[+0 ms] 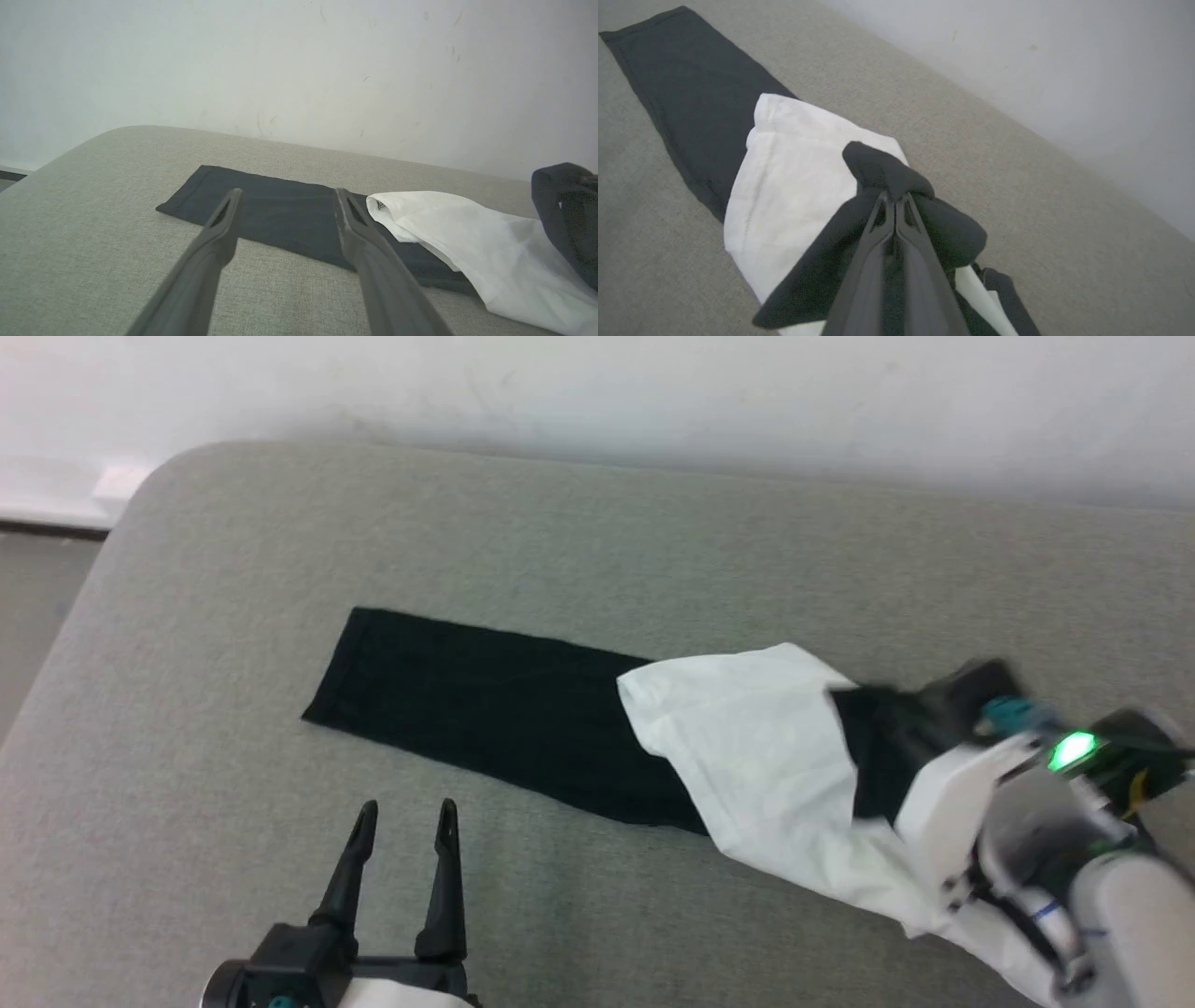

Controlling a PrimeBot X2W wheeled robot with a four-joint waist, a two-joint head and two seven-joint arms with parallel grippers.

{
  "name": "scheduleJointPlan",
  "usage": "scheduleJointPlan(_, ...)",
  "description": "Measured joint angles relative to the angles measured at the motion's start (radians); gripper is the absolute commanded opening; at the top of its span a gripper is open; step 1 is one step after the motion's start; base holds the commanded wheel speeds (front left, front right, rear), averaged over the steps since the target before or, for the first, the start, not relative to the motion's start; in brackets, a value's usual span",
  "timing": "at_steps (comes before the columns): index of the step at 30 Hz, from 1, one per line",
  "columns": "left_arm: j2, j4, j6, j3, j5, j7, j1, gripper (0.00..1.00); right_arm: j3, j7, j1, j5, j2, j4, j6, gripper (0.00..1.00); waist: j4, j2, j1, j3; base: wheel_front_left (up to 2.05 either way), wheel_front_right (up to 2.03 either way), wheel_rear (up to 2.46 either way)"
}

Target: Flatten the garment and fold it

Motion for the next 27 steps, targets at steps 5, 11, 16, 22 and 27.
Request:
scheduleJointPlan(5,0.011,-0.012,0.003,0.013,0.001,-0.001,0.022,1.0,-0.182,-0.016,-0.04,-0.027,-0.008,-0.1,0.0,0.0,-0.068,0.0,-0.0001,-0.027,0.0,0.0,0.0)
scheduleJointPlan(11,0.024,-0.04,0.012,0.026,0.002,0.001,0.027,1.0,-0.564,-0.001,0.13,-0.094,-0.04,-0.22,0.0,0.0,-0.158,0.0,-0.0001,-0.049,0.0,0.0,0.0)
scheduleJointPlan(16,0.033,-0.05,0.014,0.024,0.003,0.01,0.029,1.0,-0.805,-0.073,0.41,-0.095,0.018,-0.188,0.0,0.0,-0.213,0.0,-0.0002,-0.044,0.0,0.0,0.0)
scheduleJointPlan(22,0.047,-0.054,0.014,0.018,0.009,0.029,0.029,1.0,-0.797,-0.21,0.52,-0.1,0.132,-0.021,0.0,0.13,-0.238,0.0,-0.0001,-0.024,0.0,0.0,0.0)
scheduleJointPlan(27,0.058,-0.069,0.019,0.021,0.01,0.045,0.028,1.0,-0.729,-0.278,0.455,-0.114,0.131,0.039,0.0,1.0,-0.236,0.0,-0.0001,-0.032,0.0,0.0,0.0)
